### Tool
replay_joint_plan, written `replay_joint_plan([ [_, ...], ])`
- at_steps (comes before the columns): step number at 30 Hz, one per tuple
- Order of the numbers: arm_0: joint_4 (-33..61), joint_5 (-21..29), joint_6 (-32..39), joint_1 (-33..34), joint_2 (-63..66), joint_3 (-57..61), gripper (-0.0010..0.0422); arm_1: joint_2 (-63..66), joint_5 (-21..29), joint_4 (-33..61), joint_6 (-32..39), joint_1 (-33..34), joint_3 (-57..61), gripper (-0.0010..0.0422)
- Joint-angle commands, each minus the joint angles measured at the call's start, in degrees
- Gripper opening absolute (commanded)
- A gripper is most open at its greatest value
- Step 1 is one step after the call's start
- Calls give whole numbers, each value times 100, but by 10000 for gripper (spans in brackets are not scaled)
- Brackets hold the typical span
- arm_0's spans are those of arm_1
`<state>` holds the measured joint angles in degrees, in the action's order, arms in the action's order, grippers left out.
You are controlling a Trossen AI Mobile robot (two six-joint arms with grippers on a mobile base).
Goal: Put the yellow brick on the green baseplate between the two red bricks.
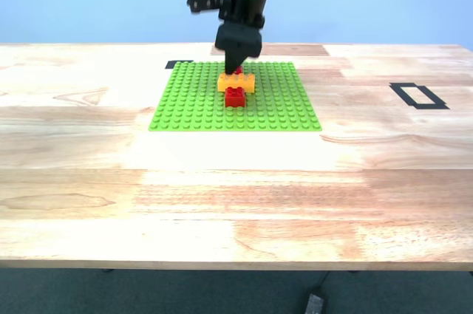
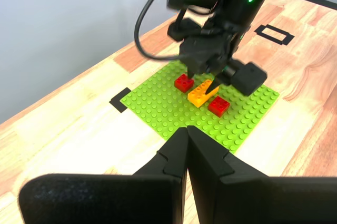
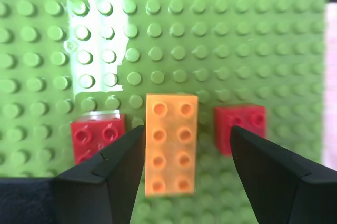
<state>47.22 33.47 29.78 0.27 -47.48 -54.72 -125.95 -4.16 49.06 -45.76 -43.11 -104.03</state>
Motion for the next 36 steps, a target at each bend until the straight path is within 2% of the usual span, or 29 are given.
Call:
replay_joint_plan([
  [1, -2, 0, 2, 0, 0, 0, 0, 50, 4, 48, 61, 7, 4, 218],
  [4, 4, 2, 2, 0, 0, -2, 0, 44, 4, 109, 98, 7, 17, 201],
  [7, 17, 2, 2, 0, 2, -2, 0, 35, 4, 122, 153, 7, 50, 164],
  [16, 15, 0, 2, 0, 2, -2, 0, -68, 2, 190, 306, 11, 59, -5],
  [20, 15, 0, 2, 0, 2, 0, 0, -116, 2, 195, 411, 11, 63, 17],
  [36, -4, 4, 22, 0, 2, -2, 0, -175, 4, -83, 203, 44, 372, 17],
])
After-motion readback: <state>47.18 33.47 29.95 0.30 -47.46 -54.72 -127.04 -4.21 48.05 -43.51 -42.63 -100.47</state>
